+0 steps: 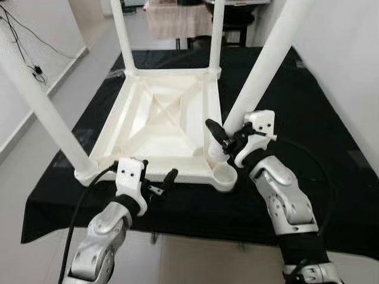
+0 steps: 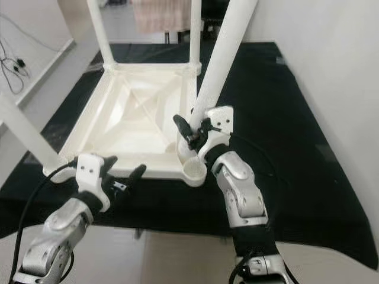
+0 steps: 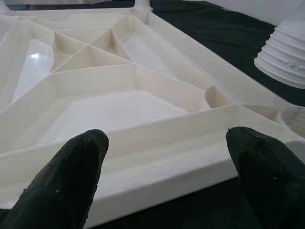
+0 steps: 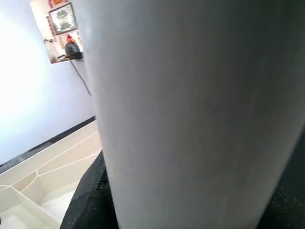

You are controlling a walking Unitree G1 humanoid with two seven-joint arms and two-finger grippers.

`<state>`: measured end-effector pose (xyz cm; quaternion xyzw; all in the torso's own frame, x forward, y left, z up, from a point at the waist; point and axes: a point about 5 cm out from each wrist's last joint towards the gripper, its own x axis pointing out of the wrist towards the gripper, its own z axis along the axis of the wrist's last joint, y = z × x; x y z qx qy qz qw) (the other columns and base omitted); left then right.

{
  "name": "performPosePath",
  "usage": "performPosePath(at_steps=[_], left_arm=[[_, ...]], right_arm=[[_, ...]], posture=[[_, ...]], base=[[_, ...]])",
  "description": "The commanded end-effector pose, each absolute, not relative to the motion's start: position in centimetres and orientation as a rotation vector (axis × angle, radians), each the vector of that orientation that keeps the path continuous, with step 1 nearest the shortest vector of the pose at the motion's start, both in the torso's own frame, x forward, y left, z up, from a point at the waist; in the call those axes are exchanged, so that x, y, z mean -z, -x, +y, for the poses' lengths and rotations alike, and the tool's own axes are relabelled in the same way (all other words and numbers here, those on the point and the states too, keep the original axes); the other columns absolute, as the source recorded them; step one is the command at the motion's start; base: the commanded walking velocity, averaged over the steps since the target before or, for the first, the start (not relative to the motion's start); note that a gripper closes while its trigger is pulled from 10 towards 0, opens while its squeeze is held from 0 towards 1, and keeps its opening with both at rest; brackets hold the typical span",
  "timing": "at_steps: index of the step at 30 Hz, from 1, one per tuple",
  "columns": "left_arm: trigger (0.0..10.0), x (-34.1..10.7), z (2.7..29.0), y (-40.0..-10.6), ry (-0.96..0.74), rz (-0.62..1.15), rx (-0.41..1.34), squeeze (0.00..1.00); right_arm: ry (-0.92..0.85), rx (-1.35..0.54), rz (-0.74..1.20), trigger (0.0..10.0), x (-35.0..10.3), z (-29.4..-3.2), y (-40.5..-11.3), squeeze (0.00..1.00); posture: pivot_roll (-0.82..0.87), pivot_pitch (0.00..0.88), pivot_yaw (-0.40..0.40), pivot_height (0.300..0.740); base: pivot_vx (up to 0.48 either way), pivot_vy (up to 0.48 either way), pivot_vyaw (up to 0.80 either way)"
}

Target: Building children table

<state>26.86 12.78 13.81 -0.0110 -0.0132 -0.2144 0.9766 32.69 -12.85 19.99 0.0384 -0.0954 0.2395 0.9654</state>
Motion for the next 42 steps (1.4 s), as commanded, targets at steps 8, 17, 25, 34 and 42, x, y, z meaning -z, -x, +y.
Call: performPosePath(at_steps=[8,17,25,34,42], left_arm=[[10.0,-13.5,12.4,-26.2,-0.016,-0.010,0.482,0.00],[10.0,-13.0,12.2,-25.5,-0.033,0.017,0.517,0.00],[10.0,-11.9,11.6,-23.7,-0.059,0.096,0.662,0.00],[10.0,-11.7,11.1,-23.0,-0.107,0.103,0.720,0.00],[10.0,-12.5,10.9,-22.5,-0.151,0.064,0.721,0.00]], right_arm=[[-0.077,-0.546,-0.223,10.0,-20.3,-12.6,-32.0,0.00],[-0.064,-0.655,-0.245,10.0,-20.9,-12.6,-31.4,0.00],[0.029,-0.757,-0.197,10.0,-20.5,-13.8,-31.4,0.00],[0.125,-0.853,-0.113,10.0,-20.1,-16.2,-32.2,0.00],[0.086,-1.080,-0.086,10.0,-21.2,-16.4,-31.9,0.00]], posture=[[0.03,0.077,0.034,0.740],[0.04,0.081,0.039,0.740],[0.05,0.088,0.039,0.740],[0.04,0.103,0.035,0.740],[0.06,0.166,0.029,0.740]], base=[[0.000,0.000,0.00],[0.000,0.000,0.00],[0.000,0.000,0.00],[0.000,0.000,0.00],[0.000,0.000,0.00]])
